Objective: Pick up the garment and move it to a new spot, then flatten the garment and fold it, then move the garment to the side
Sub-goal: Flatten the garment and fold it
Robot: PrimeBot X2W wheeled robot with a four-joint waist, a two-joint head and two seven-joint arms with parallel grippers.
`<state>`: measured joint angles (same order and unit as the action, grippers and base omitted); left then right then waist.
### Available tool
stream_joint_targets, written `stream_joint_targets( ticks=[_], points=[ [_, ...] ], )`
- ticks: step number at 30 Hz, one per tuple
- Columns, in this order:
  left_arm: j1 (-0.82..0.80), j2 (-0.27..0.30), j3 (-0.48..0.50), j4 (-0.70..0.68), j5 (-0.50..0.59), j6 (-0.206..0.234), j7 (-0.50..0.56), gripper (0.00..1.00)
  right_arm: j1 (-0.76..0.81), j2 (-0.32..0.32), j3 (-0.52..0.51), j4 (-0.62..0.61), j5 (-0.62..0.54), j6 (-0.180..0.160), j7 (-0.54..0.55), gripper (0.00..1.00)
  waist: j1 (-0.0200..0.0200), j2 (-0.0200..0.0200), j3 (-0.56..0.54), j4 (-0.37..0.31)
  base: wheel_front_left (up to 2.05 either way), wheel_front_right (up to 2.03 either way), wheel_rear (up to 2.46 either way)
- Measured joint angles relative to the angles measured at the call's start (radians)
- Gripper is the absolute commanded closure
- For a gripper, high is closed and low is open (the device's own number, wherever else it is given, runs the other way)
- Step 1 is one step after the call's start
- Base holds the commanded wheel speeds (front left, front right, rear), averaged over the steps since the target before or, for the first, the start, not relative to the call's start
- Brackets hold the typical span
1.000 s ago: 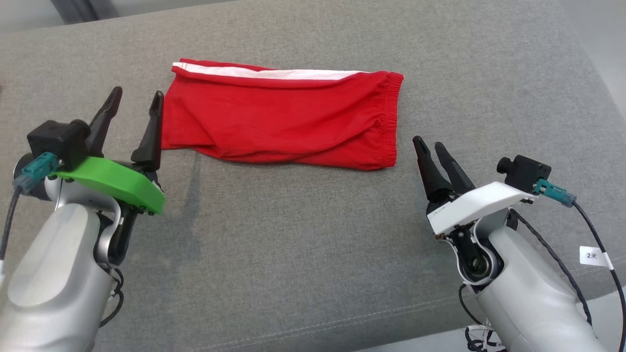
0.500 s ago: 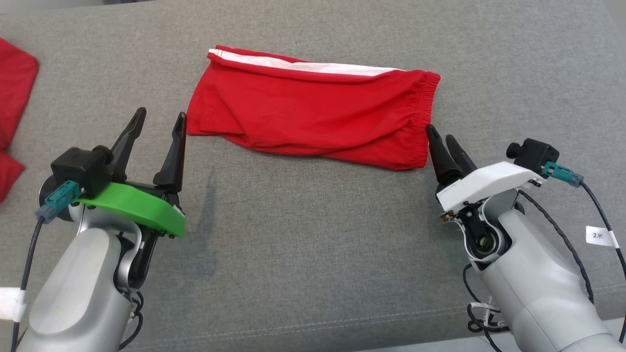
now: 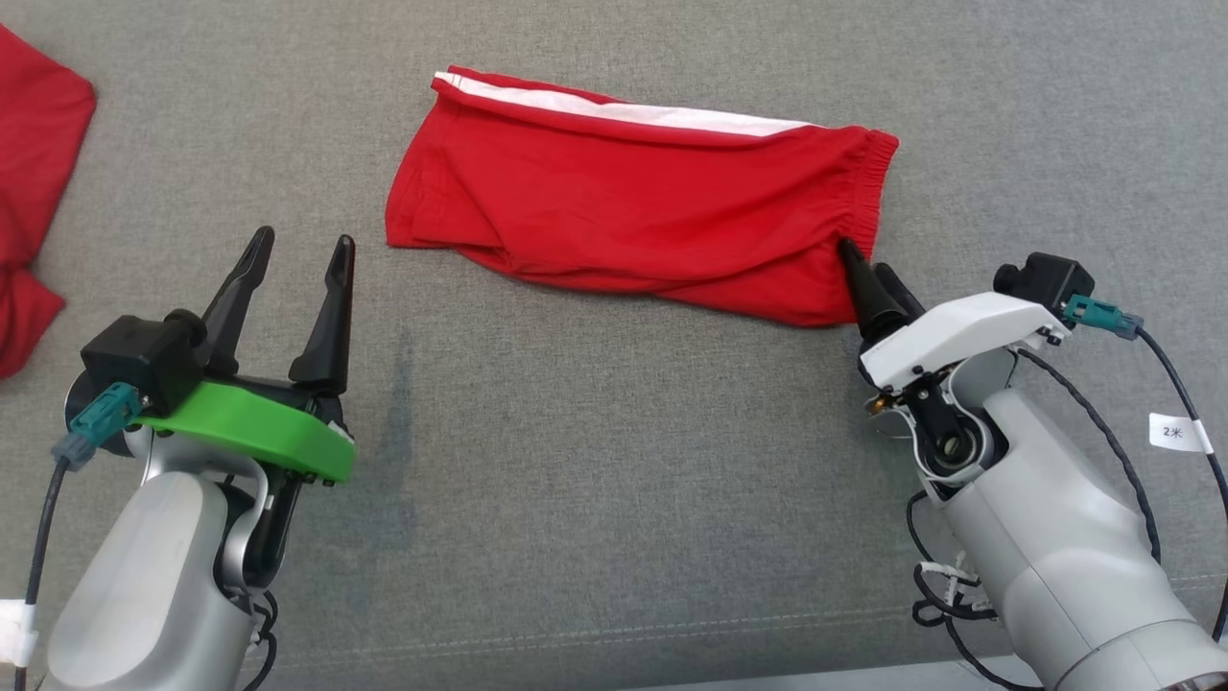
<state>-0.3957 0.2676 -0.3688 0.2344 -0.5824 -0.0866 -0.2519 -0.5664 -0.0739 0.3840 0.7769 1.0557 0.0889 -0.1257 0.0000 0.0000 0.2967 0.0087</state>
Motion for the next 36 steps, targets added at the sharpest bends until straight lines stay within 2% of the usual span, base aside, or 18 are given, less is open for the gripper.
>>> stream_joint_targets(
  ticks=[9, 10, 11, 12, 13, 14, 15, 24, 36],
  points=[
    [0.022, -0.009, 0.008, -0.024, 0.031, 0.0, 0.0, 0.0, -0.046, -0.002, 0.021, 0.05, 0.004, -0.003, 0.053, 0.0, 0.0, 0.0, 0.002, 0.01, 0.0, 0.0, 0.0],
    [0.023, -0.014, 0.008, -0.024, 0.032, -0.001, 0.0, 0.0, -0.049, -0.002, 0.02, 0.056, 0.01, -0.003, 0.057, 0.09, 0.0, 0.0, 0.001, 0.013, 0.0, 0.0, 0.0],
    [0.024, -0.019, 0.008, -0.024, 0.032, -0.001, 0.0, 0.0, -0.052, -0.003, 0.019, 0.063, 0.014, -0.003, 0.058, 0.49, 0.0, 0.0, 0.0, 0.015, 0.0, 0.0, 0.0],
    [0.026, -0.023, 0.009, -0.024, 0.032, -0.001, 0.0, 0.0, -0.056, -0.003, 0.019, 0.069, 0.02, -0.003, 0.062, 0.49, 0.0, 0.0, -0.002, 0.017, 0.0, 0.0, 0.0],
    [0.028, -0.027, 0.008, -0.025, 0.033, -0.001, 0.0, 0.0, -0.061, -0.004, 0.019, 0.075, 0.023, -0.003, 0.069, 0.65, 0.0, 0.0, -0.004, 0.019, 0.0, 0.0, 0.0],
    [0.03, -0.028, 0.01, -0.029, 0.033, -0.001, 0.0, 0.0, -0.063, -0.003, 0.02, 0.078, 0.027, -0.003, 0.072, 0.93, 0.0, 0.0, -0.005, 0.021, 0.0, 0.0, 0.0],
    [0.034, -0.028, 0.012, -0.032, 0.034, -0.001, 0.0, 0.0, -0.066, -0.003, 0.02, 0.082, 0.03, -0.003, 0.077, 1.0, 0.0, 0.0, -0.006, 0.023, 0.0, 0.0, 0.0],
    [0.05, -0.029, 0.022, -0.041, 0.042, -0.002, 0.0, 0.0, -0.071, 0.001, 0.025, 0.103, 0.05, -0.001, 0.087, 1.0, 0.0, 0.0, -0.019, 0.028, 0.0, 0.0, 0.0],
    [0.091, -0.036, 0.042, -0.039, 0.052, -0.01, 0.0, 0.0, -0.071, 0.005, 0.059, 0.102, 0.031, 0.025, 0.046, 1.0, 0.0, 0.0, -0.062, 0.007, 0.0, 0.0, 0.0]
  ],
)
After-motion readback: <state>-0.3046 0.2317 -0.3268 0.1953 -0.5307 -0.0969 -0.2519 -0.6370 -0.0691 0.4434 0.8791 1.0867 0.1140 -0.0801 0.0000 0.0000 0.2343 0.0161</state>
